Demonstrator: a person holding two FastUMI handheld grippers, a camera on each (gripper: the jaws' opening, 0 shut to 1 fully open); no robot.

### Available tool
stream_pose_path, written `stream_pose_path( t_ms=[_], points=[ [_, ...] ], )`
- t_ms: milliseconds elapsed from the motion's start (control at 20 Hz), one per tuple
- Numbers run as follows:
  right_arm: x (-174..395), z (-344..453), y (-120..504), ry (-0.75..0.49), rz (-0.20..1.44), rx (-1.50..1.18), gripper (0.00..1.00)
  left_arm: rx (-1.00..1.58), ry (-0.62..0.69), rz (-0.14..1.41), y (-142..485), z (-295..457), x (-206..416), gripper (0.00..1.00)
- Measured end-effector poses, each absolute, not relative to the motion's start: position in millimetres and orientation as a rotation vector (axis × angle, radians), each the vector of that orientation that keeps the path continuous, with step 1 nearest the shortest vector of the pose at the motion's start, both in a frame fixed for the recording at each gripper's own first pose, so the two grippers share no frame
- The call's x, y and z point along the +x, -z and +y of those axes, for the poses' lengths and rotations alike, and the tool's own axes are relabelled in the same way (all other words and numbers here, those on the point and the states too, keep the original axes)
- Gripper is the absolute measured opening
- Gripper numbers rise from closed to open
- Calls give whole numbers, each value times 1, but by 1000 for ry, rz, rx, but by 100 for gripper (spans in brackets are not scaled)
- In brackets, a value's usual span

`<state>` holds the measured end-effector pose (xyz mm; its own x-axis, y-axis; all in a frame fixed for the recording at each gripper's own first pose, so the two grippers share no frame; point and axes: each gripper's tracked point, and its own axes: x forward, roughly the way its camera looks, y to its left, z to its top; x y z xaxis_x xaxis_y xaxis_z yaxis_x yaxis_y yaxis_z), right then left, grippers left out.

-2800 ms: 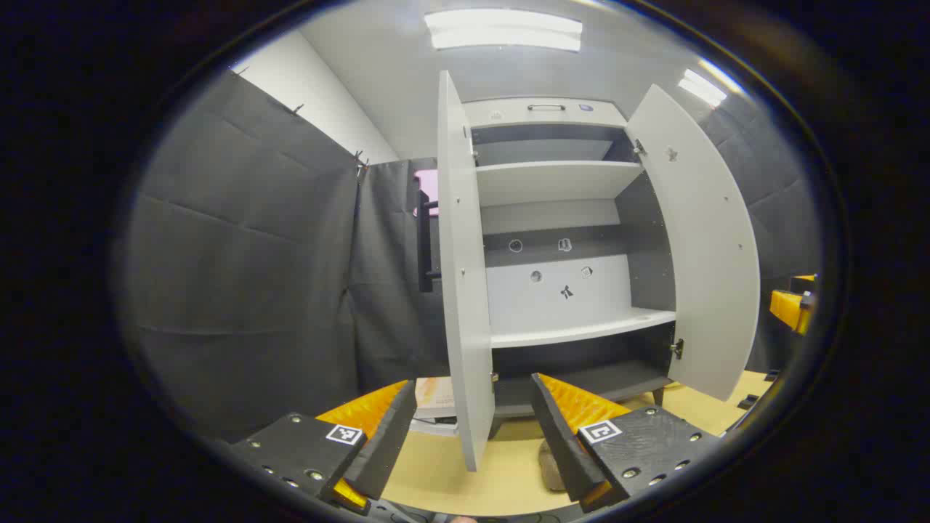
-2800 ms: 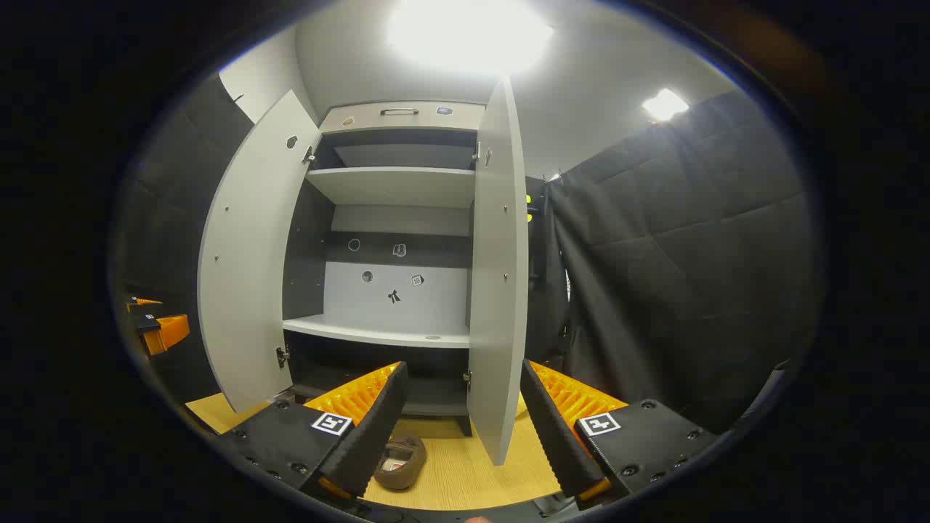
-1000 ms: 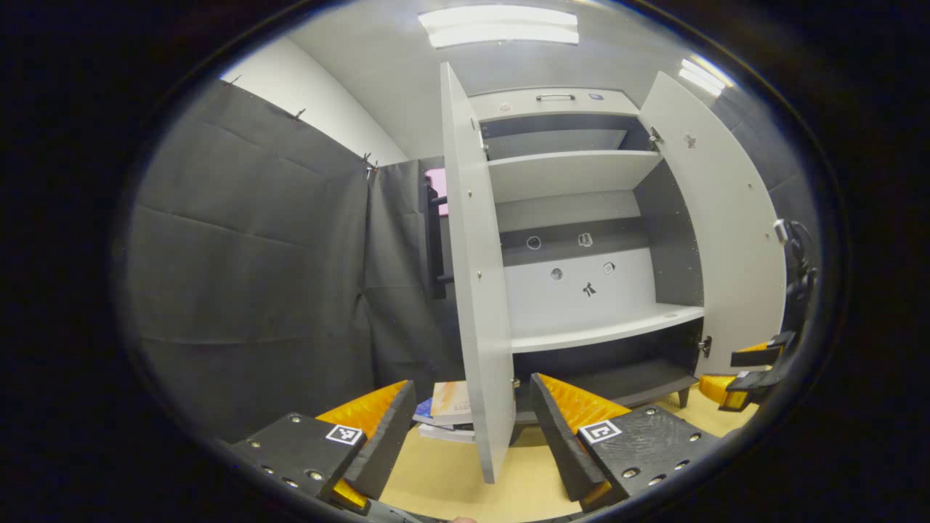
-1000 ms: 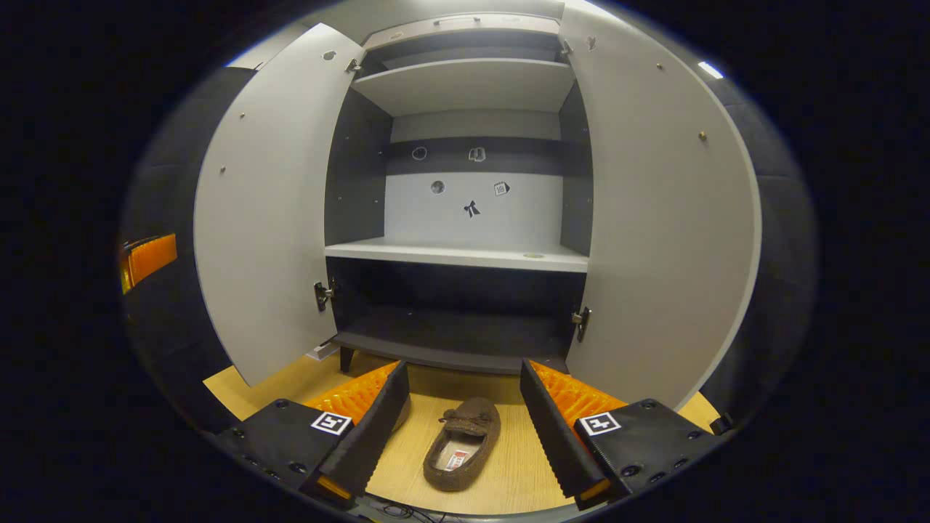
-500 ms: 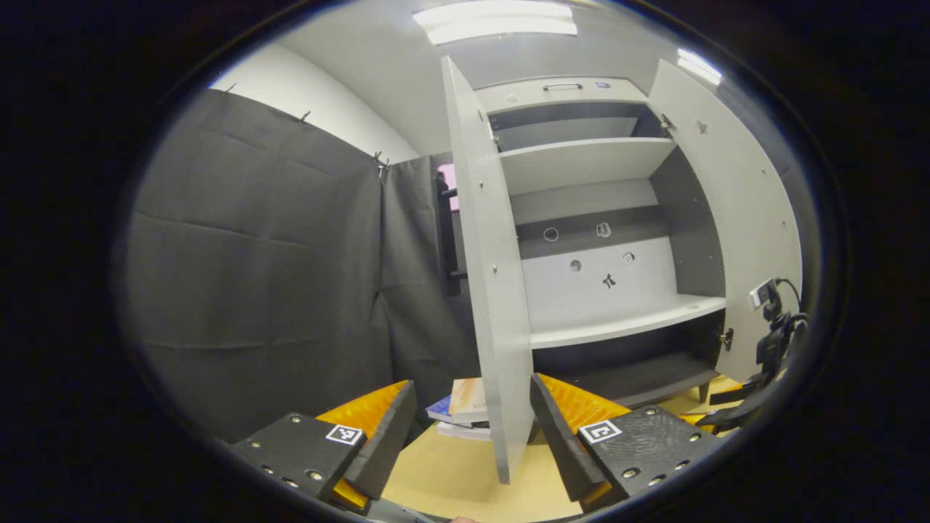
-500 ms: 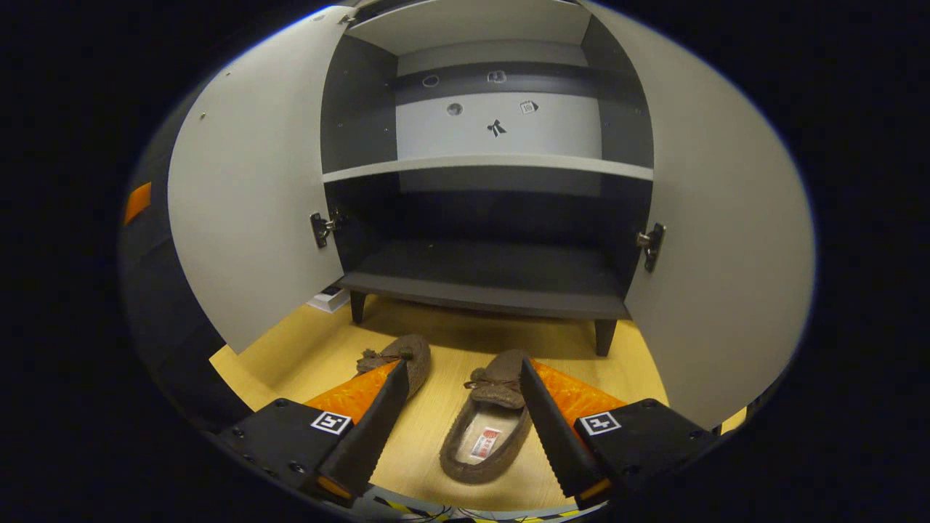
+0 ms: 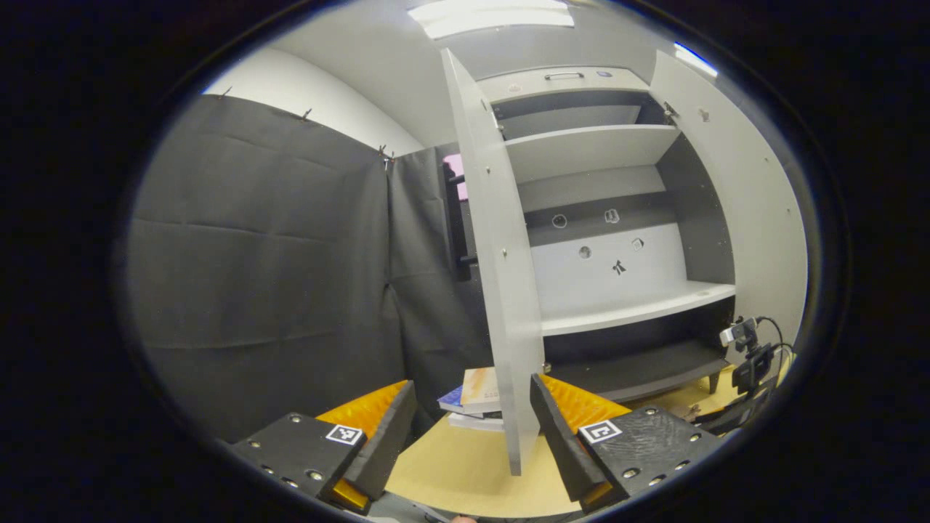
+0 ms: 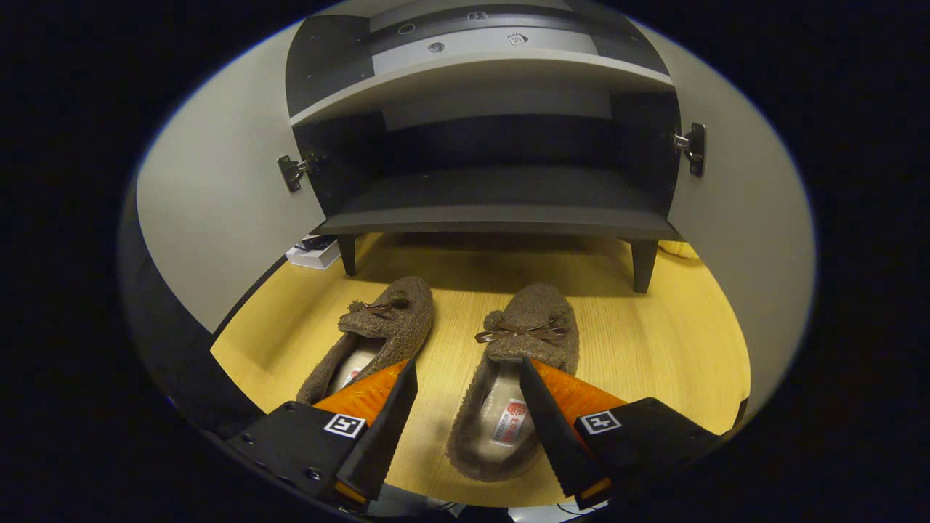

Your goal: Grab one shoe with the right hand and put it into the shoe cabinet, grab the other shoe with the left hand and put it into the shoe cabinet; then close the right door with the right hand and the left door with the left hand.

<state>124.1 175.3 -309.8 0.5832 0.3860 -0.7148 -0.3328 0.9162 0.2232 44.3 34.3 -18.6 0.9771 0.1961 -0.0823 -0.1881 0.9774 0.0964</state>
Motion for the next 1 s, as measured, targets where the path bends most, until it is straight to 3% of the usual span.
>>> stream_pose_path(
  t_ms=[50, 100, 150, 200, 250, 350, 400, 450, 500, 550, 650, 700, 800, 1000],
  points=[
    [126, 177, 316, -411, 865, 71, 84, 89, -199, 97, 19, 36, 45, 98],
    [127, 177, 321, -406, 874, 78, 84, 90, -205, 102, 21, 38, 44, 84],
    [127, 179, 326, -405, 889, 77, 84, 91, -208, 105, 21, 39, 43, 84],
    [125, 181, 331, -402, 902, 71, 78, 91, -210, 107, 22, 40, 41, 98],
    [124, 184, 335, -405, 918, 66, 76, 92, -211, 110, 22, 40, 42, 98],
    [124, 188, 344, -407, 927, 50, 58, 94, -212, 113, 23, 41, 41, 98],
    [124, 189, 346, -408, 926, 35, 58, 95, -211, 113, 23, 41, 41, 98],
    [124, 192, 346, -417, 929, 24, 65, 96, -210, 111, 22, 41, 41, 98],
    [126, 192, 354, -414, 933, -4, 58, 96, -209, 110, 22, 41, 40, 98],
    [132, 183, 362, -370, 927, -49, 58, 96, -208, 109, 22, 41, 41, 98],
    [130, 178, 353, -365, 938, -24, 14, 94, -206, 105, 21, 40, 40, 98],
    [130, 173, 353, -344, 937, -26, 14, 92, -203, 104, 22, 39, 40, 98],
    [131, 174, 350, -334, 930, 2, 2, 91, -194, 101, 22, 36, 39, 98],
    [131, 164, 326, -339, 907, 45, 0, 80, -164, 90, 21, 26, 40, 98]
  ],
)
